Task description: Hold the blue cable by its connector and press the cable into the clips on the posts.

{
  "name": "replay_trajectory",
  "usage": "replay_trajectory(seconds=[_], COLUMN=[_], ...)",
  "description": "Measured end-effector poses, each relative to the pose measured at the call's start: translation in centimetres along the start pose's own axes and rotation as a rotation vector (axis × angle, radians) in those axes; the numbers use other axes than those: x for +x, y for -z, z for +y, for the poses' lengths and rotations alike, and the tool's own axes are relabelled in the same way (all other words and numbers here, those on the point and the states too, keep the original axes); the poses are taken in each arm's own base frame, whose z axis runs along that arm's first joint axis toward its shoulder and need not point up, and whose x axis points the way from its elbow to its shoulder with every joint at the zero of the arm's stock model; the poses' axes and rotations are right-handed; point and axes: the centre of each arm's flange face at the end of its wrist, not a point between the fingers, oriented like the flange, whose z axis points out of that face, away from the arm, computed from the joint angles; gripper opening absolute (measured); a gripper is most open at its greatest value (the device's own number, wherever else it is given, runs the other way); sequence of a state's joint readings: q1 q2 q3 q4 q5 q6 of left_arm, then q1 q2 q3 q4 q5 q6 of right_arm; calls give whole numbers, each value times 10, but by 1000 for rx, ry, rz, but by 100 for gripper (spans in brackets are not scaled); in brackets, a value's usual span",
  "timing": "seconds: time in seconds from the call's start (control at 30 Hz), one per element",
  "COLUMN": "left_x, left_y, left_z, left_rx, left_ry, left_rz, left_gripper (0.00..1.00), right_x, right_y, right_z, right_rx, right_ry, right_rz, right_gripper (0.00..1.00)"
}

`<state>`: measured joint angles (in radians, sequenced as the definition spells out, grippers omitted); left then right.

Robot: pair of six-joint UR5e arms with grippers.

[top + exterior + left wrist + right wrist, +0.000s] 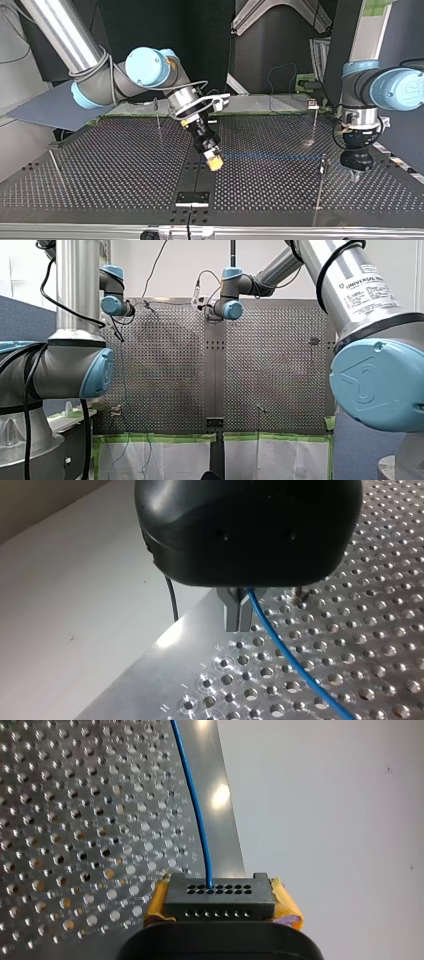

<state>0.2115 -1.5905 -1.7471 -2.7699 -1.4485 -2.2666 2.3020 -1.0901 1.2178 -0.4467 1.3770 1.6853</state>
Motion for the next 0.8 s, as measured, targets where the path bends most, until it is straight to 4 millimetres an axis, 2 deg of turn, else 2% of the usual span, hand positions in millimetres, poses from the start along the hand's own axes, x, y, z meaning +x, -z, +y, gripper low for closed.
replay_trajectory(seconds=[0.3, 0.8], left_x=[0, -6], left_y=[-2, -5], left_z=[0, 6], left_rx=[20, 11], left_ry=[2, -7], left_rz=[16, -8], left_gripper=[0, 0], right_x=[0, 0], right_y=[1, 1], right_z=[18, 35], right_rx=[-79, -156], right_ry=[2, 6], right_rz=[4, 14], right_gripper=[0, 0])
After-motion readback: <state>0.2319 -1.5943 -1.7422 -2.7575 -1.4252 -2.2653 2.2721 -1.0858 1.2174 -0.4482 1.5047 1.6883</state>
